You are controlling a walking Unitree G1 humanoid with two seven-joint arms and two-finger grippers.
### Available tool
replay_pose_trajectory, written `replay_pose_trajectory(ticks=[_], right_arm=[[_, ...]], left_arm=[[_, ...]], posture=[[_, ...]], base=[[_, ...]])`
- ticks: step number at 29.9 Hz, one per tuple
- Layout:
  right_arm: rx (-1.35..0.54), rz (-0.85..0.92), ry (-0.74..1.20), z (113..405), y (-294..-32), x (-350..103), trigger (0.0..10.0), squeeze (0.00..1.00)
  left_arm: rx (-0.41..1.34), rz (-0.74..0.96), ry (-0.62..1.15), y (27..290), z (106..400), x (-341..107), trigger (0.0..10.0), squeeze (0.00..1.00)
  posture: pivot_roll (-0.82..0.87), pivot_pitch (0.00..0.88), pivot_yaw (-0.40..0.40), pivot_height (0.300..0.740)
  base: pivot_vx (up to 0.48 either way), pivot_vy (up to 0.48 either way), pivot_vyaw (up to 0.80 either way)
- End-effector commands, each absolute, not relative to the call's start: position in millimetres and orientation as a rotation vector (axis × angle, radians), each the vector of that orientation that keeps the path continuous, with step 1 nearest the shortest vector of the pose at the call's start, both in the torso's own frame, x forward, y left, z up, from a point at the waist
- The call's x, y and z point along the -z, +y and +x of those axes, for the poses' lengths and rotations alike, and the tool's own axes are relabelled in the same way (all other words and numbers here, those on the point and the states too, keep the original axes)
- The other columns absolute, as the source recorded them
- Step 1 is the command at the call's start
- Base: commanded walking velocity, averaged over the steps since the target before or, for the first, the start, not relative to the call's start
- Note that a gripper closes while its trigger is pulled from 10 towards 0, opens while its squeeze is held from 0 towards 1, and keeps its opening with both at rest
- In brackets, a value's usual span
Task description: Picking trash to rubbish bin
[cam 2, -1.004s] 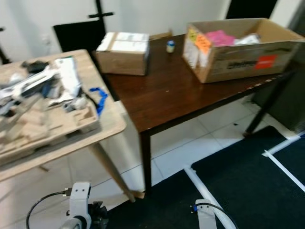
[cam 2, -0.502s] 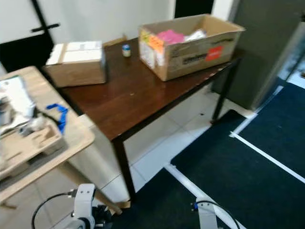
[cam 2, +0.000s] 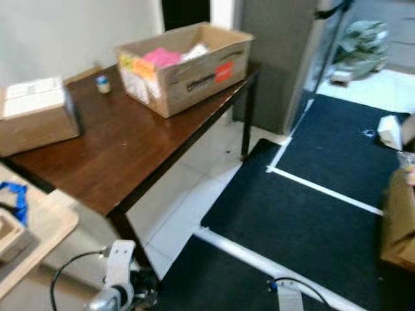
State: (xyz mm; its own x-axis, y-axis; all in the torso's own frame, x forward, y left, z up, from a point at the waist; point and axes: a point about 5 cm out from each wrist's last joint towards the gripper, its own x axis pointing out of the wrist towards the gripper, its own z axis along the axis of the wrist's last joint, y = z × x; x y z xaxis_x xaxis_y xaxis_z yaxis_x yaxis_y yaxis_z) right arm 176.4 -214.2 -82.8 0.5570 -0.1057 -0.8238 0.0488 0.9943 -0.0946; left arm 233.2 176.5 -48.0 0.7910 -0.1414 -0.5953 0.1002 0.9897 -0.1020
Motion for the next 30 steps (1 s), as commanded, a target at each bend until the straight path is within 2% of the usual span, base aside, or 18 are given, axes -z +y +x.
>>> replay_pose_trajectory(ticks=[1, 30], right_arm=[[0.095, -0.037, 1.003, 167.4, -208.3, 88.1, 10.0, 0.00], [0.101, -0.046, 1.007, 163.4, -212.5, 88.9, 10.0, 0.00]], left_arm=[[0.132, -0.056, 0.687, 181.3, 223.4, 54.6, 10.0, 0.00], [0.188, -0.068, 0.682, 175.5, 220.5, 55.8, 10.0, 0.00]], posture=[[-0.07, 0.057, 0.045, 0.740], [-0.08, 0.067, 0.044, 0.740]], base=[[0.000, 0.000, -0.80], [0.000, 0.000, -0.80]])
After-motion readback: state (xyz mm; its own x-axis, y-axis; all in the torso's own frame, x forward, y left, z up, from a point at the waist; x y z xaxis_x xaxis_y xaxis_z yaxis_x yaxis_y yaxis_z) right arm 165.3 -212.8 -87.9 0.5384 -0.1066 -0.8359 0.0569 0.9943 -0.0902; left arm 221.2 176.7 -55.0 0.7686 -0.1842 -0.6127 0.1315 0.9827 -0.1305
